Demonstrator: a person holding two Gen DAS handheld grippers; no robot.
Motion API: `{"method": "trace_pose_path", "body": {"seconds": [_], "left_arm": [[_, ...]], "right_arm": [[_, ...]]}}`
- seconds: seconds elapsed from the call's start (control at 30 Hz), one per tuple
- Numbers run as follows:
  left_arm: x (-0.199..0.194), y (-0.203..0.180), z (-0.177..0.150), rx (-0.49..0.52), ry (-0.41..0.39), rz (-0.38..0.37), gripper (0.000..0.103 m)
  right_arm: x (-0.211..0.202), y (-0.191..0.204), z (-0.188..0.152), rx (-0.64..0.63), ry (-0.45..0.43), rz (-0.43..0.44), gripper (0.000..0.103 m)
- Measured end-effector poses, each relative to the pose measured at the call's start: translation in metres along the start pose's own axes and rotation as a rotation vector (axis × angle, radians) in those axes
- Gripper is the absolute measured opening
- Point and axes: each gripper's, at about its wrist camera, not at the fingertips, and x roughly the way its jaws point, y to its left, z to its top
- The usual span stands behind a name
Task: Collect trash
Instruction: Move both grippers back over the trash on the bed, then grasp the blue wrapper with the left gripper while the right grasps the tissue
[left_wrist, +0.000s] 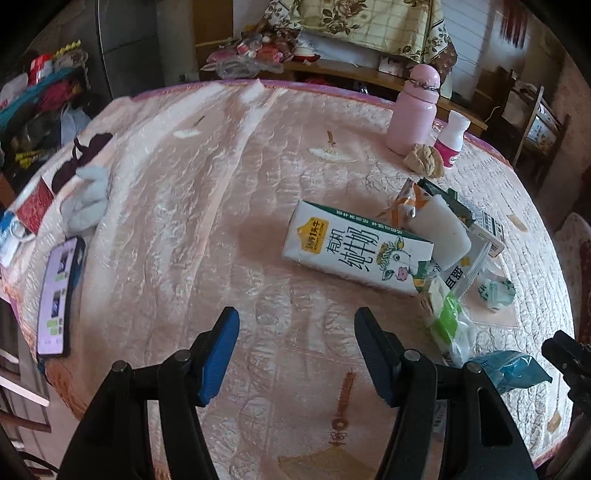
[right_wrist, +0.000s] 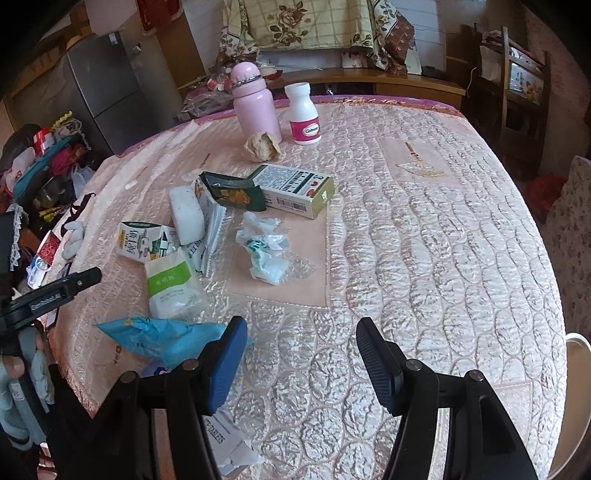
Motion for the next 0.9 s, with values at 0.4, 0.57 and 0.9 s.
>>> {"method": "trace_pose_path", "body": {"seconds": [0.4,0.57,0.9], "left_arm": [[-0.027,-0.056,-0.012,0.157,0.034,-0.285,0.071],[-0.032,-0.09,-0.024,0.313,0.046,-0.367,0.072],[-0.024,-0.127,-0.049,0.585,0.034,-0.288,0.072]], "right_arm": [[0.012,-0.003,0.003,0.0,0.019,0.005,0.065],[0.009,-0.021,0.0,0.029,0.018,-0.012,0.065],[0.006,-0.04,-0.005,0.056,0.025,-0.027,0.065]]}}
